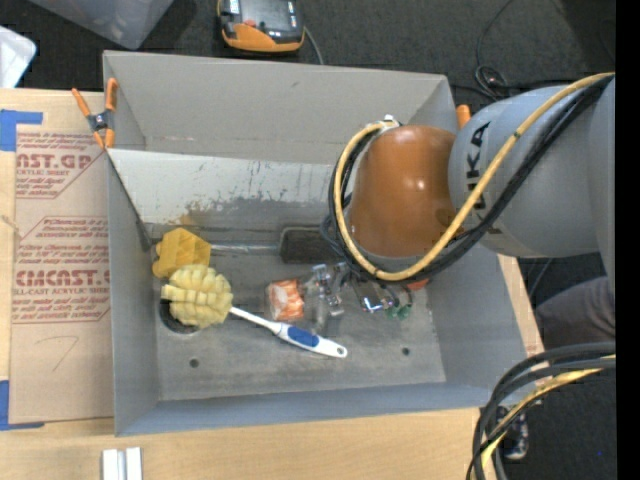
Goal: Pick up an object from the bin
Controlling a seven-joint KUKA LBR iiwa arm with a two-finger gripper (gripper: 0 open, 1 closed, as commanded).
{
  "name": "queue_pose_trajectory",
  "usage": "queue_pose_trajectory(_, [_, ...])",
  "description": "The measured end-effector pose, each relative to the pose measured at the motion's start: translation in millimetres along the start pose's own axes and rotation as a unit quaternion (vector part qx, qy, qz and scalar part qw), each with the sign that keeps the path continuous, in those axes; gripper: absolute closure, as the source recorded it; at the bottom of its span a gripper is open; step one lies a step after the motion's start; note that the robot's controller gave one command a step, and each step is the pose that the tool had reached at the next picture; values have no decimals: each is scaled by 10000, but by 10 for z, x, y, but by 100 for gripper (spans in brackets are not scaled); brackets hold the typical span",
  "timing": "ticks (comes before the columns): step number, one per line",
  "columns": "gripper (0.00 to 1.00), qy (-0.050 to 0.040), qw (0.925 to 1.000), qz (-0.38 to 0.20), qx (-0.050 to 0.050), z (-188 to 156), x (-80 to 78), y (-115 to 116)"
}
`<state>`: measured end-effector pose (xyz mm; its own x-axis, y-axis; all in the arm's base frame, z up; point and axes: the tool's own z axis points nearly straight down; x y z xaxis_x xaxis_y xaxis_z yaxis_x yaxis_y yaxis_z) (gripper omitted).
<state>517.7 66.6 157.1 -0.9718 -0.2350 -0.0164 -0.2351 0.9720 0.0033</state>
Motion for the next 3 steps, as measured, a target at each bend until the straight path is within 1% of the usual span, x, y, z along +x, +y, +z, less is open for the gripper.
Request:
queue_pose_trajectory(1, [0, 8, 9917, -1283, -24, -32, -280, -57])
queue_pose_trajectory(2, [0, 8, 9917, -1284, -25, -31, -280, -56])
queue_pose_trajectory(3, [0, 8, 9947, -1030, -30, 224, -189, -382])
